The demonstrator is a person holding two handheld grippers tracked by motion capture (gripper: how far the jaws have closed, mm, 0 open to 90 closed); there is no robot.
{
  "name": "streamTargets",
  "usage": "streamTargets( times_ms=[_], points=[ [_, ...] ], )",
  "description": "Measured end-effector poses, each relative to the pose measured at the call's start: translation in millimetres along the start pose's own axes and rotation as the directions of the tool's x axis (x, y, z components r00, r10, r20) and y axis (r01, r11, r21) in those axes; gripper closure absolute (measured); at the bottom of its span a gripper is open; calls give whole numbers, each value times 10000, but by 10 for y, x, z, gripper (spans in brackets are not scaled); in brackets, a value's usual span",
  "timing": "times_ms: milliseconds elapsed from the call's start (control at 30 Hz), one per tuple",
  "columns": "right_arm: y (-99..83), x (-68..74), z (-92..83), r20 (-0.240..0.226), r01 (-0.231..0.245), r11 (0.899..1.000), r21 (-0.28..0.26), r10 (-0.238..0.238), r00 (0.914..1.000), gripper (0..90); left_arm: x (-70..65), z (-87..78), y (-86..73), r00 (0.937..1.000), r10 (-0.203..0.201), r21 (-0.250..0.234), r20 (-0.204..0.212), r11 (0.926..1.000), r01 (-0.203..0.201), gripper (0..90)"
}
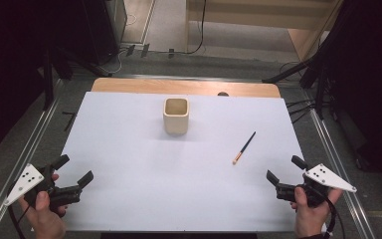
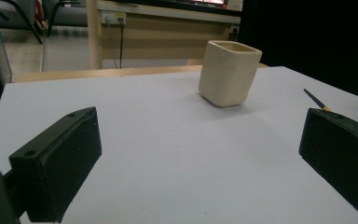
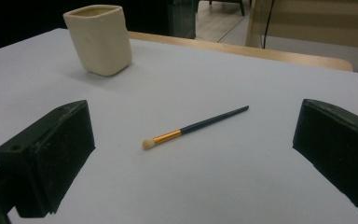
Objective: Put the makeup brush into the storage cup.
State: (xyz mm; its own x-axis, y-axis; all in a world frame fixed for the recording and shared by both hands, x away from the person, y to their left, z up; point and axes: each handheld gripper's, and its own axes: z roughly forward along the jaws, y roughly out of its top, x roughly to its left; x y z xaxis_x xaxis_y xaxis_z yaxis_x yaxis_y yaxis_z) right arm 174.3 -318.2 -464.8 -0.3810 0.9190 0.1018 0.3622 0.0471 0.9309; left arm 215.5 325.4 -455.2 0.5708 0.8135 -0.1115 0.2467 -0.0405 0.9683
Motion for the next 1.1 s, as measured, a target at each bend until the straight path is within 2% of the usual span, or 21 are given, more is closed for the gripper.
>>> streamTargets(
  times_ms=[233, 367, 500, 833, 1100],
  points=[
    [14, 15, 13, 22, 125, 9998, 127, -125, 9999, 0, -19, 16, -5, 10000, -20, 58, 60, 10000, 20, 0],
    [45, 22, 14, -67, -114, 9998, 134, 115, 9999, 0, -27, 21, -6, 10000, -15, 85, 53, 10000, 15, 0],
    [109, 55, 57, 3, 54, 9992, 389, -54, 10000, 0, -29, 35, -11, 10000, -65, 60, 75, 10000, 65, 0],
    [296, 146, 319, -52, 279, 9914, 1277, -275, 9996, 0, -46, 46, -14, 9999, -49, 106, 112, 9999, 48, 0],
    [431, 169, 616, 5, 278, 9737, 2260, -287, 9996, 0, -59, 45, -11, 9999, -32, 99, 150, 9999, 31, 0]
  ],
)
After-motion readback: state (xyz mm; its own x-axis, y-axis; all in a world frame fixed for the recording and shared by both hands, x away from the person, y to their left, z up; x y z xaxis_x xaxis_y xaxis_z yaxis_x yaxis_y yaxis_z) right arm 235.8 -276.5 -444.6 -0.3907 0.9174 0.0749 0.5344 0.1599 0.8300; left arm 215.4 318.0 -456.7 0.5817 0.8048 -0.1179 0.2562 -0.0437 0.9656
